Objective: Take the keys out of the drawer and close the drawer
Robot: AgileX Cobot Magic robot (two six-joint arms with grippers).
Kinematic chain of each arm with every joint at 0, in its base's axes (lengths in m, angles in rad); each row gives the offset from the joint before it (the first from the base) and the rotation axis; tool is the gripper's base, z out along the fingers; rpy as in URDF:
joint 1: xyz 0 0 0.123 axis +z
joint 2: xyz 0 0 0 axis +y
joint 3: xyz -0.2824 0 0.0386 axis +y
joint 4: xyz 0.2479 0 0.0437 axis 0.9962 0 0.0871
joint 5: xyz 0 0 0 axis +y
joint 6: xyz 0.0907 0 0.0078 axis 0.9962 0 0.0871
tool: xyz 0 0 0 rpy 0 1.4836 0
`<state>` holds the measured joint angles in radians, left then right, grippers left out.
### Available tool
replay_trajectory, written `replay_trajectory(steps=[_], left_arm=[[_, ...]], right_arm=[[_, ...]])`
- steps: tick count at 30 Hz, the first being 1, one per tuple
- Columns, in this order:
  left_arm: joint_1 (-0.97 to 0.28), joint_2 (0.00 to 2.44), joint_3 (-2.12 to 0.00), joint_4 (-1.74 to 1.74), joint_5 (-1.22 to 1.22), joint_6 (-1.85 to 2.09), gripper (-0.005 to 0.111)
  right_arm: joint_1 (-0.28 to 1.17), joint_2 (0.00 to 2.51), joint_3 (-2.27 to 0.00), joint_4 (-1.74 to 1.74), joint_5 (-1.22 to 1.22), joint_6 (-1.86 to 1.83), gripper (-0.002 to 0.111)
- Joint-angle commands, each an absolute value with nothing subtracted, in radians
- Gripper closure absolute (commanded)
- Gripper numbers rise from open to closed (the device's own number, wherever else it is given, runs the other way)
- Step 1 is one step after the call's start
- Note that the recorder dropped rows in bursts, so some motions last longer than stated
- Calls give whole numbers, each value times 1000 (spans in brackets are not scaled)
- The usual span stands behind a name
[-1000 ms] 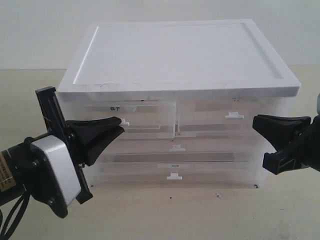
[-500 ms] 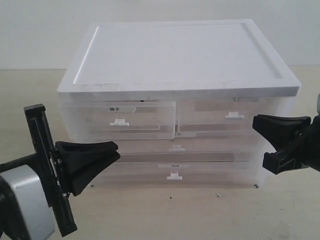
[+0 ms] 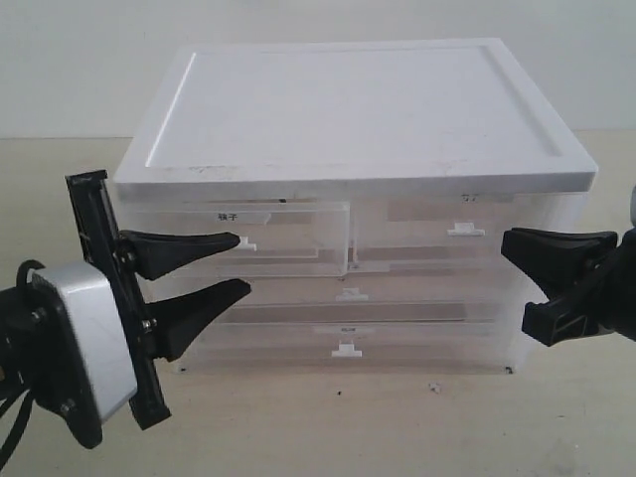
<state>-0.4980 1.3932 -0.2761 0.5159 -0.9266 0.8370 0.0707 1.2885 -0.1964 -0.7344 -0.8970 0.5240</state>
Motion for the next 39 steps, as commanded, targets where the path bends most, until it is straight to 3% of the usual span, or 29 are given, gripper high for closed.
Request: replay_trajectory(steps=[1,19,25,36,39], left_arm=[[-501,1417,-281,482,-948,896,73],[-501,1514,-283,376,-1064,1048,74],[-501,1563,-283,378,-1082,1071,79],[-501,1577,-283,330,-1152,1093,80],[-501,1577,-283,330,-1139,1093,86]], right_arm=[[70,1288,-201,-739,-910,521,108],[70,1288,-201,-739,-910,521,108],[70,1288,-201,-739,-909,521,108],[70,1288,-201,-739,-911,521,108],[70,1288,-201,-739,-911,521,108]])
